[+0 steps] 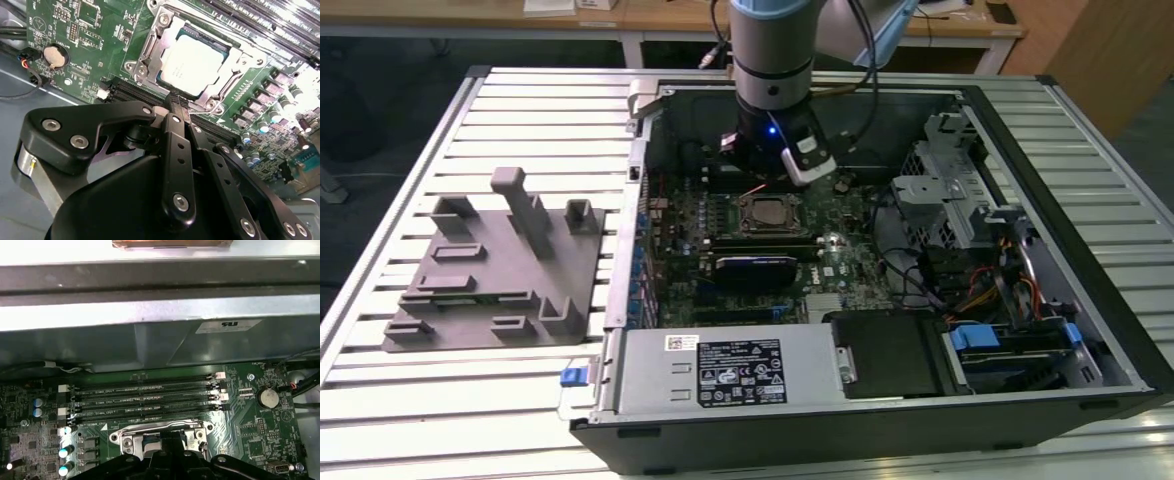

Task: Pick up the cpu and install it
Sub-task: 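Install the first cpu locking lever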

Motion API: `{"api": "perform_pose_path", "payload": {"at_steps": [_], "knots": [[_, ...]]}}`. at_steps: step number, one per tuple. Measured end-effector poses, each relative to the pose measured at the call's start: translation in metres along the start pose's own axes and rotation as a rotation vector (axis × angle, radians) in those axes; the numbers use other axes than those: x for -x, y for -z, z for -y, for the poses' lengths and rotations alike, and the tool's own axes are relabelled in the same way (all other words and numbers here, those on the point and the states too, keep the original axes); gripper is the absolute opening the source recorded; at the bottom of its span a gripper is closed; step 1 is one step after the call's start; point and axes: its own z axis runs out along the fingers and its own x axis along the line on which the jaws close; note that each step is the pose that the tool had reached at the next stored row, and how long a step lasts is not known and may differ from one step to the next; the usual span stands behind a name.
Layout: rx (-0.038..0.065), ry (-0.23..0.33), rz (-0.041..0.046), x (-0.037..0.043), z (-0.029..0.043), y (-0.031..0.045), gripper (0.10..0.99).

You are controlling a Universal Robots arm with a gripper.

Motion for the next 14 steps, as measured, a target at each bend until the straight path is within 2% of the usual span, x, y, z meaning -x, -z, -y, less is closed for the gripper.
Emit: {"api": "perform_pose_path", "payload": {"at_steps": [4, 8, 11, 14], "knots": [[-0.013, 0.001, 0.0013, -0.0007, -0.0049, -0.0022, 0.106], [-0.038, 0.004, 0.0037, -0.0014, -0.0101, -0.0044, 0.106], [-0.052, 0.005, 0.0054, -0.0019, -0.0128, -0.0058, 0.106], [-0.059, 0.006, 0.0066, -0.0021, -0.0142, -0.0067, 0.106]]}}
